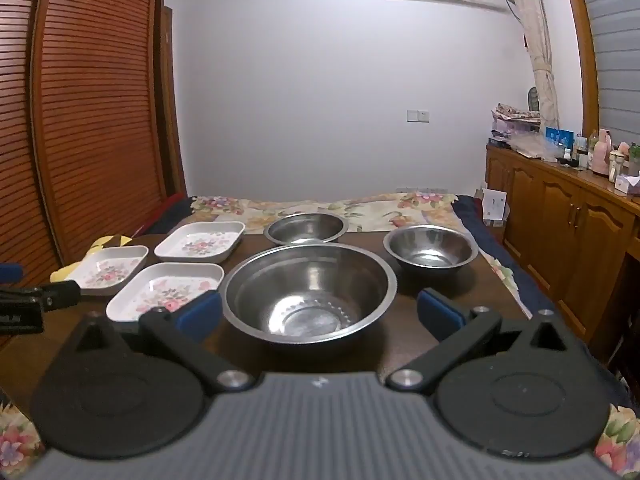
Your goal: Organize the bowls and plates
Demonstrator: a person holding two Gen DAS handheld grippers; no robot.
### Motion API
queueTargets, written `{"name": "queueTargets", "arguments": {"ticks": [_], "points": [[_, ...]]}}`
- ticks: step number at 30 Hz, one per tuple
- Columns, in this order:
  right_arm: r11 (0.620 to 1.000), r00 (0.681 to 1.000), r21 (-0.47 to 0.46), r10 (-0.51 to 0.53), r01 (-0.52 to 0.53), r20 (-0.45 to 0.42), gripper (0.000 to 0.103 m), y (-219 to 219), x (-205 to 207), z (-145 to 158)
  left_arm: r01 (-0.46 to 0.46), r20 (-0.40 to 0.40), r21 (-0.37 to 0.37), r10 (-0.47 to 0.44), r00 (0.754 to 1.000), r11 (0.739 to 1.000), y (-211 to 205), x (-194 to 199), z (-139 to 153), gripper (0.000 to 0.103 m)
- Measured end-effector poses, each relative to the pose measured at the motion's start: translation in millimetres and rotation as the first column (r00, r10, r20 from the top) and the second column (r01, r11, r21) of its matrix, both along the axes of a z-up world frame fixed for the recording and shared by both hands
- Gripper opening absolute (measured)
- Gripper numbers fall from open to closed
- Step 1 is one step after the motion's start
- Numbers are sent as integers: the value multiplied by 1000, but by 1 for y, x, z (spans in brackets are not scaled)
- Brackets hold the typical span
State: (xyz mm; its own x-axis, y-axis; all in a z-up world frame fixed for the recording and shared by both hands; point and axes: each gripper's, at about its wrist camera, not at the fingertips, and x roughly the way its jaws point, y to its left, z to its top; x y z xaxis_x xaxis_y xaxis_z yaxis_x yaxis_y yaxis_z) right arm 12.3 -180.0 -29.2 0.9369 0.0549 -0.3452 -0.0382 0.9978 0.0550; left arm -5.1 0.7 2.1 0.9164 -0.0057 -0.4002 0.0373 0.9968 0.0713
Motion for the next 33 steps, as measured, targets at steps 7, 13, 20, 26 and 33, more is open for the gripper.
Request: {"name": "queueTargets", "arguments": {"ticks": [7, 13, 20, 26, 33], "points": [[1000, 1000, 6, 2, -2, 1, 103, -1, -1, 0, 8, 9, 0, -8, 1000, 1000, -1, -2, 4, 103], [1000, 1000, 7, 2, -2, -2, 103, -2, -1, -1, 10, 12, -1, -10, 1000, 1000, 0, -3, 5, 103], [1000, 1000, 9, -1, 1, -2, 103, -2, -1, -3, 16, 17, 1, -16, 1000, 1000, -1, -6, 7, 103], [1000, 1000, 10, -1, 1, -3, 103, -2, -1, -3, 17, 17, 2, -17, 1000, 1000, -1, -7, 8, 103], [1000, 1000, 10, -1, 1, -3, 103, -2, -1, -3, 16, 17, 2, -16, 1000, 1000, -1, -6, 7, 103]]}}
